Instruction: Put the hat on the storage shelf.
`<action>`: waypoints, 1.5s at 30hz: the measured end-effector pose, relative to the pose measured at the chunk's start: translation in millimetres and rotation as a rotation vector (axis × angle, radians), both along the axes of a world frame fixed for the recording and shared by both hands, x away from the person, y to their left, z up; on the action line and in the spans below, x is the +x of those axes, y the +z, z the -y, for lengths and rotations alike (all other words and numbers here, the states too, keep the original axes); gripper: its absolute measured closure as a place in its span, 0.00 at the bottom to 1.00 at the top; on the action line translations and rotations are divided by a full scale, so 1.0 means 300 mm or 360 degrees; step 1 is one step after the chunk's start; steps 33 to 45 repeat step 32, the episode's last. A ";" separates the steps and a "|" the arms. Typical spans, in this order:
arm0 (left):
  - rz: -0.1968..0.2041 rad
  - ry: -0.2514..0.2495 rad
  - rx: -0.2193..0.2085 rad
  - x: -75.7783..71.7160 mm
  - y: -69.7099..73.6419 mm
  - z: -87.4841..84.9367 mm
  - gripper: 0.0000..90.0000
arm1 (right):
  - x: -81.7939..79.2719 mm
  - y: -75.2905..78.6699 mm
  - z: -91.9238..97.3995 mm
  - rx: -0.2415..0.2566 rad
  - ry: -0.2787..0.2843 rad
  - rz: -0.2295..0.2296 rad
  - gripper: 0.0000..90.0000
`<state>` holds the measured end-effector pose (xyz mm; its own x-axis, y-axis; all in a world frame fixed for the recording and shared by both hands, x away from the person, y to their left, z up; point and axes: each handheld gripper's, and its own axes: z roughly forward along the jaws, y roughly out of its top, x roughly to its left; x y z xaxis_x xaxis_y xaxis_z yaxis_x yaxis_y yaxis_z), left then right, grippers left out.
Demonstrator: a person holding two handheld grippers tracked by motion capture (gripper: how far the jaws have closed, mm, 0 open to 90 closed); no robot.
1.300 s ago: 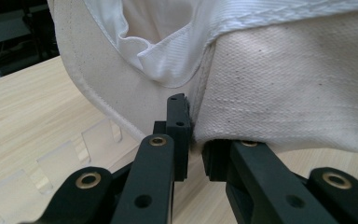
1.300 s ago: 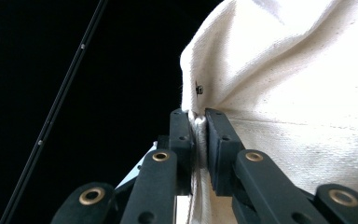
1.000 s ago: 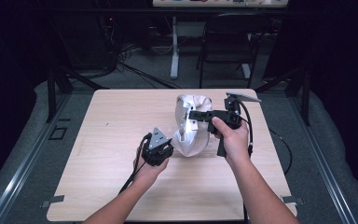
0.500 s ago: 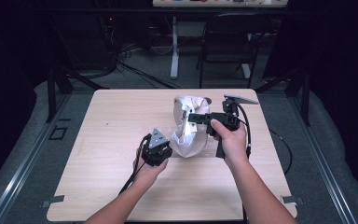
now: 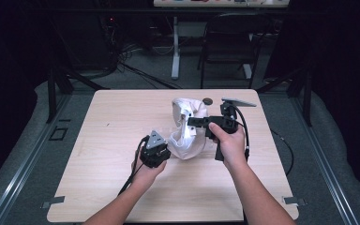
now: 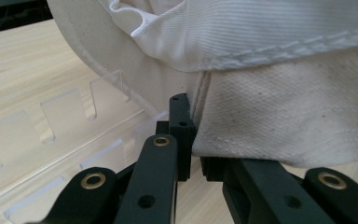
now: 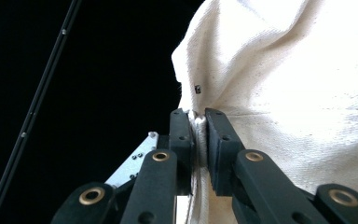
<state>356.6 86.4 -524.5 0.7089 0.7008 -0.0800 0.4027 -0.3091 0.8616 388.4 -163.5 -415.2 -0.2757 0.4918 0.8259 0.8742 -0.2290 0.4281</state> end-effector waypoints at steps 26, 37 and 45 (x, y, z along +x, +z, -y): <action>0.0054 0.0070 -0.0015 -0.039 -0.024 -0.037 0.59 | -0.057 0.010 0.049 -0.0032 -0.0087 0.0128 0.75; 0.0050 0.0075 -0.0013 -0.076 -0.010 -0.090 0.50 | -0.126 0.030 0.121 -0.0107 -0.0172 0.0308 0.62; 0.0050 0.0075 -0.0013 -0.076 -0.010 -0.090 0.50 | -0.126 0.030 0.121 -0.0107 -0.0172 0.0308 0.62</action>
